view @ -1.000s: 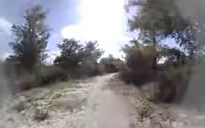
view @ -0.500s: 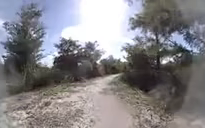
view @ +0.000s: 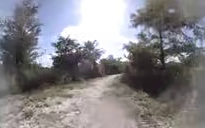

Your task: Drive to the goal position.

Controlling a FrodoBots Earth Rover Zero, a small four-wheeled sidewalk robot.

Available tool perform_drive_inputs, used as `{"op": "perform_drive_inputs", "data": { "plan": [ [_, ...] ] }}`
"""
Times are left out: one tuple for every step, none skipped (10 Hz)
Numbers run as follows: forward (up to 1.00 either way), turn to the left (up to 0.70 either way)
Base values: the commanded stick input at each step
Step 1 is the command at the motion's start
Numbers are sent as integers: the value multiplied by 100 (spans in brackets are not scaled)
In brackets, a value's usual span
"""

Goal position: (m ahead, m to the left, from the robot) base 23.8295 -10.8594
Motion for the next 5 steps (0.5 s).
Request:
{"op": "perform_drive_inputs", "data": {
  "plan": [
    [85, 0],
    [85, 0],
    [85, 0],
    [85, 0],
    [85, 0]
  ]
}}
